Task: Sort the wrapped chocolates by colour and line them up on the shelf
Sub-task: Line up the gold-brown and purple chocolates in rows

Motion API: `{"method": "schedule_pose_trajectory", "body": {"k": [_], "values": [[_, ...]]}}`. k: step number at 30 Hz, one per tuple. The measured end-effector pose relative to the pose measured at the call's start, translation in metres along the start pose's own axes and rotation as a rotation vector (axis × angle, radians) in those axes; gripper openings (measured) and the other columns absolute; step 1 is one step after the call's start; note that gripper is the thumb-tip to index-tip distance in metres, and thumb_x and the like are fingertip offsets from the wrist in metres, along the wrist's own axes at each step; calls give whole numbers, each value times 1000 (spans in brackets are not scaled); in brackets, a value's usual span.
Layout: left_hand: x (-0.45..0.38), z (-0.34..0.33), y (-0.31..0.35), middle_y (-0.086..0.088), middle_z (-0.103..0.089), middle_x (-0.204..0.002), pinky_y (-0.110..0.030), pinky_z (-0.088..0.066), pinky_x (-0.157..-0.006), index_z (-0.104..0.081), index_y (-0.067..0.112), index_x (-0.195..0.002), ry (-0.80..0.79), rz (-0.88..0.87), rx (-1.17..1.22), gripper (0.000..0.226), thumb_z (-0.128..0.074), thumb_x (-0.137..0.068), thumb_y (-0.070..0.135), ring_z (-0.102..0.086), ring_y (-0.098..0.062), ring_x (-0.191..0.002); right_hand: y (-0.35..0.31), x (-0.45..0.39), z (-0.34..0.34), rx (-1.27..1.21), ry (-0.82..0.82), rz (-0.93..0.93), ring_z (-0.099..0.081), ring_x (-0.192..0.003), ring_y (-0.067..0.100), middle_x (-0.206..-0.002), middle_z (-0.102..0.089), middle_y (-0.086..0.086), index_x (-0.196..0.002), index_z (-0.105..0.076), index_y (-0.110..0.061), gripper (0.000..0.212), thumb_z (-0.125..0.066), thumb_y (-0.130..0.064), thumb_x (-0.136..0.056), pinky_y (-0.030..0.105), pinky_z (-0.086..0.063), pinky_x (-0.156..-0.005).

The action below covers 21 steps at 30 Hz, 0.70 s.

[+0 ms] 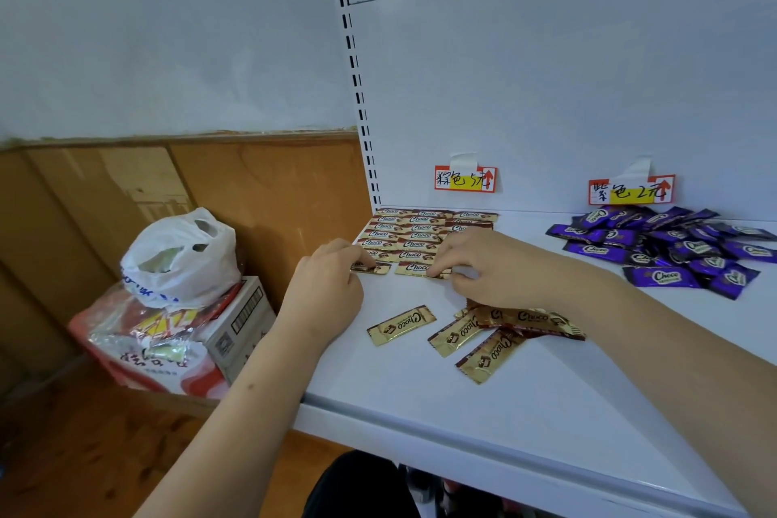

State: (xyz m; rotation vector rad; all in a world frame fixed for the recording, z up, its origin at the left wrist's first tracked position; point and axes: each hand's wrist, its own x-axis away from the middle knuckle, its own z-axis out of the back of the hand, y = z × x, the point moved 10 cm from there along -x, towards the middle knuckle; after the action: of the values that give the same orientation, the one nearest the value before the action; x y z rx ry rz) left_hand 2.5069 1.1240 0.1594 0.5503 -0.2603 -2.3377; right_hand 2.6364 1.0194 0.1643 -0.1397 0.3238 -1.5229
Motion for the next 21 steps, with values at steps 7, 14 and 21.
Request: {"method": "schedule_pose_trajectory", "body": {"k": [7, 14, 21], "values": [[0, -4, 0, 4, -54, -131, -40, -46, -99, -63, 27, -122, -22, -6, -3, 45, -41, -90, 3, -50, -17, -118, -2, -2, -9, 35, -21, 20, -35, -120, 9, -132, -49, -12, -135, -57, -29, 39, -47, -21, -98, 27, -29, -108], [-2, -4, -1, 5, -55, -131, -41, -47, -97, -63, 29, -120, -8, -12, -23, 42, -44, -90, 7, -49, -16, -117, 0, -3, -9, 46, -16, 19, -36, -124, 11, -134, -47, -11, -137, -54, -31, 39, -49, -28, -98, 29, -29, -110], [0, -5, 8, 9, -53, -134, -41, -47, -98, -61, 32, -124, -4, -102, -14, 39, -49, -92, 13, -48, -12, -118, 6, -3, -2, 45, 58, -15, -37, -125, 11, -135, -48, -12, -136, -54, -30, 38, -50, -32, -99, 31, -32, -109]]}}
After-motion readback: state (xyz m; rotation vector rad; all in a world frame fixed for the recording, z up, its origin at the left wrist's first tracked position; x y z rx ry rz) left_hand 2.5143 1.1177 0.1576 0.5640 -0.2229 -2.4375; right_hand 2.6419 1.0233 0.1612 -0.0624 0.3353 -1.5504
